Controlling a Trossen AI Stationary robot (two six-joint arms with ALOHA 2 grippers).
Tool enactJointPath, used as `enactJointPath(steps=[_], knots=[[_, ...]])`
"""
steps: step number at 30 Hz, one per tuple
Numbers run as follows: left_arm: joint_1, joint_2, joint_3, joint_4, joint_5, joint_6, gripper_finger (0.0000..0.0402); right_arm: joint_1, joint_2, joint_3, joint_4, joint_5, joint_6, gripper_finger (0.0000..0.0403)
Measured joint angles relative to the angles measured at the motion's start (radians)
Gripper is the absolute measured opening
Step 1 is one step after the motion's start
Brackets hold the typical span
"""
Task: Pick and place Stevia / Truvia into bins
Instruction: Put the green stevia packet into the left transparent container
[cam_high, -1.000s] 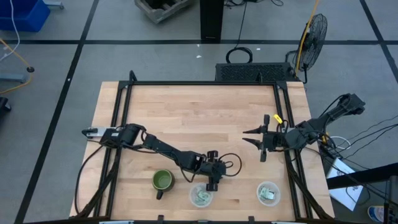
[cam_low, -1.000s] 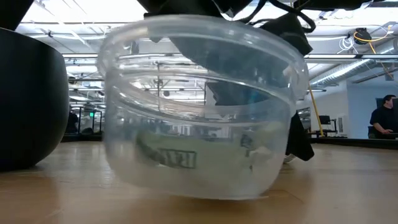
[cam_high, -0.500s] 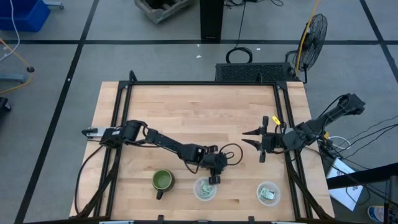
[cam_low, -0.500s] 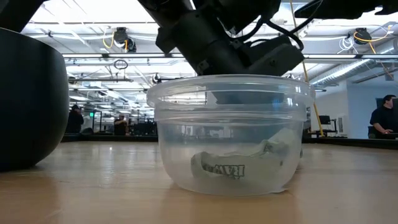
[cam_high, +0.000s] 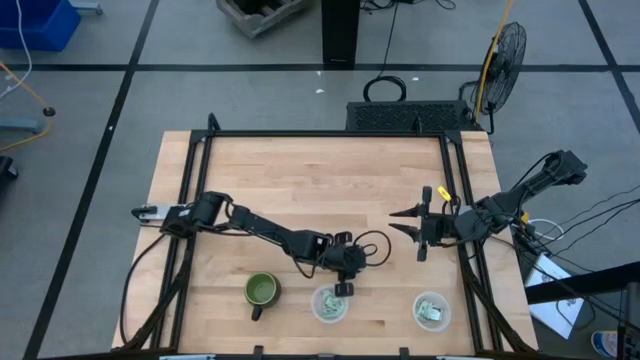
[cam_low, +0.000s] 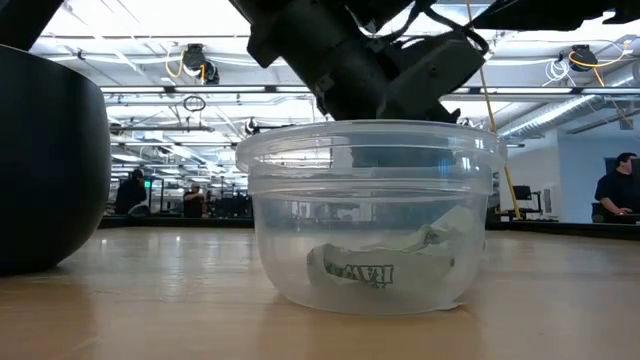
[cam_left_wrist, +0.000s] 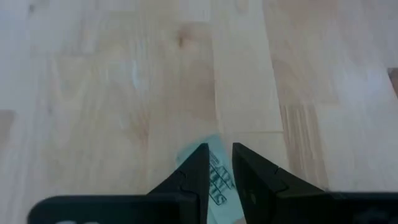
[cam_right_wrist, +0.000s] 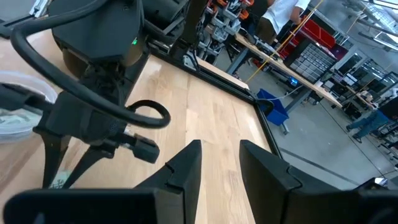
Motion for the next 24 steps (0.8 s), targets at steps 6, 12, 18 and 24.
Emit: enactJointPath(steps=[6,12,18,24], knots=[[0.000,-0.001,0.014,0.014,-0.022,0.096,0.0107,0.000,0.000,0.000,0.007,0.000,0.000,0.0105],[0.006,0.000,0.014,-0.017,-0.024,0.202,0.0157,0.000,0.000,0.000,0.009,0.000,0.000,0.0105],[0.027,0.000,0.014,-0.014,0.003,0.262,0.0197,0.000,0.000,0.000,0.010,0.000,0.000,0.0105],[0.054,0.001,0.014,0.001,0.084,0.246,0.0201,0.000,0.000,0.000,0.010,0.000,0.000,0.0105]])
